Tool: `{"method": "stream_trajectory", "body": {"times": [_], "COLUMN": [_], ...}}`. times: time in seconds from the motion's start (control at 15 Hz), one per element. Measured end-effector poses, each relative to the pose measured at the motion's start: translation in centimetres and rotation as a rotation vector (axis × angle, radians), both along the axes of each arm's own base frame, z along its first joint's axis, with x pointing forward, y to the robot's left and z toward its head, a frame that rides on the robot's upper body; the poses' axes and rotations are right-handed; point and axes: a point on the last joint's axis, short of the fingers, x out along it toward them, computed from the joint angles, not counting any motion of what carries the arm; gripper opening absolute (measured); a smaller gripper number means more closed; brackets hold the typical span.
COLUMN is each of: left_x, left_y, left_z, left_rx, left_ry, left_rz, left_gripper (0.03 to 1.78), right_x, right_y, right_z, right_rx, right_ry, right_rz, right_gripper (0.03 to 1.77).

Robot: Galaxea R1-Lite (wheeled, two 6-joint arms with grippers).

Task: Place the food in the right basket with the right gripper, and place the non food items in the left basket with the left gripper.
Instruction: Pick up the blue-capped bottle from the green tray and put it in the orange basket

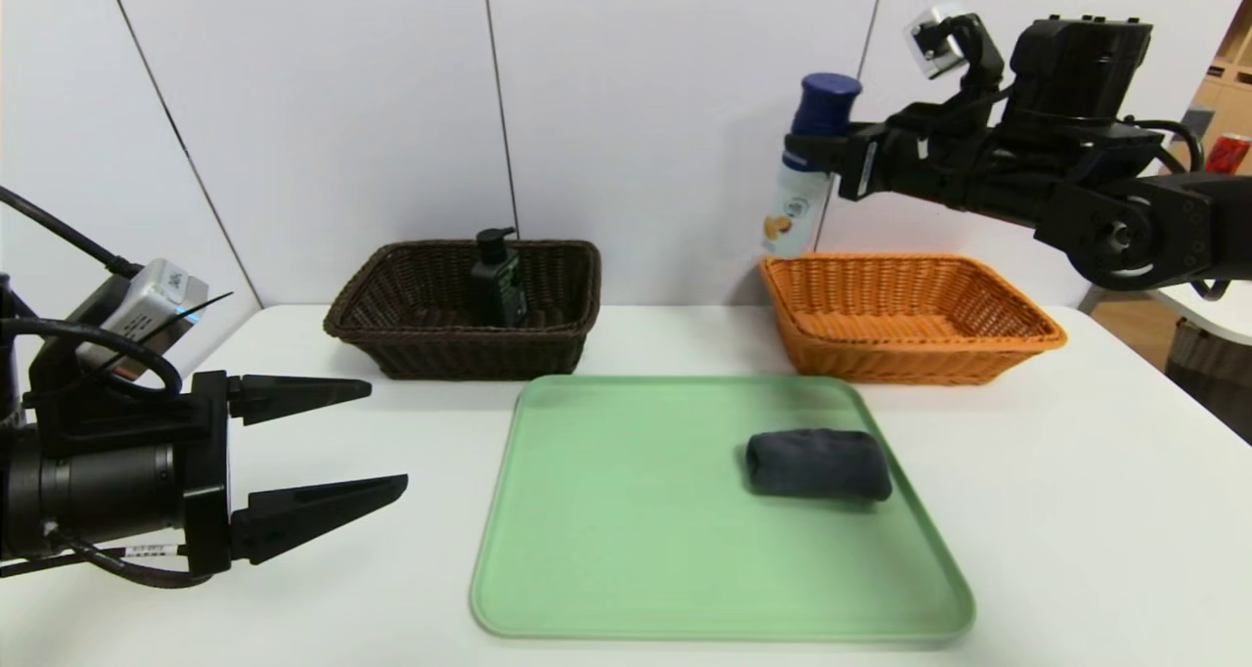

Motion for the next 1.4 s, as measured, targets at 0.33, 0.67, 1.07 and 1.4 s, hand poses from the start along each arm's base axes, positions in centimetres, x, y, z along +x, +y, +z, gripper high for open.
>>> {"method": "stream_trajectory", "body": {"times": [0.33,0.67,1.07,1.4], "left_x": [0.2,0.6,1.0,1.1], "left_y": [0.0,0.0,-0.1,-0.1], "left_z": [-0.1,-0.4,-0.8,-0.9], "left_rx": [0.001,0.003,0.005,0.006], "left_ry": [0.001,0.014,0.034,0.044], "left_rz": [0.001,0.001,0.000,0.001], "left_gripper": [1.69,1.69,1.69,1.69], "right_x": [2.6,3.6,4.3,4.5], "right_y": [-5.3,-9.5,-11.1,-11.3], "right_z": [-2.8,-6.1,-8.2,-8.9], "right_rx": [-0.045,-0.112,-0.109,-0.103], "right_ry": [0.053,0.113,0.173,0.194], "right_rz": [-0.139,-0.232,-0.266,-0.265], "right_gripper": [0.75,0.75,0.75,0.75]}}
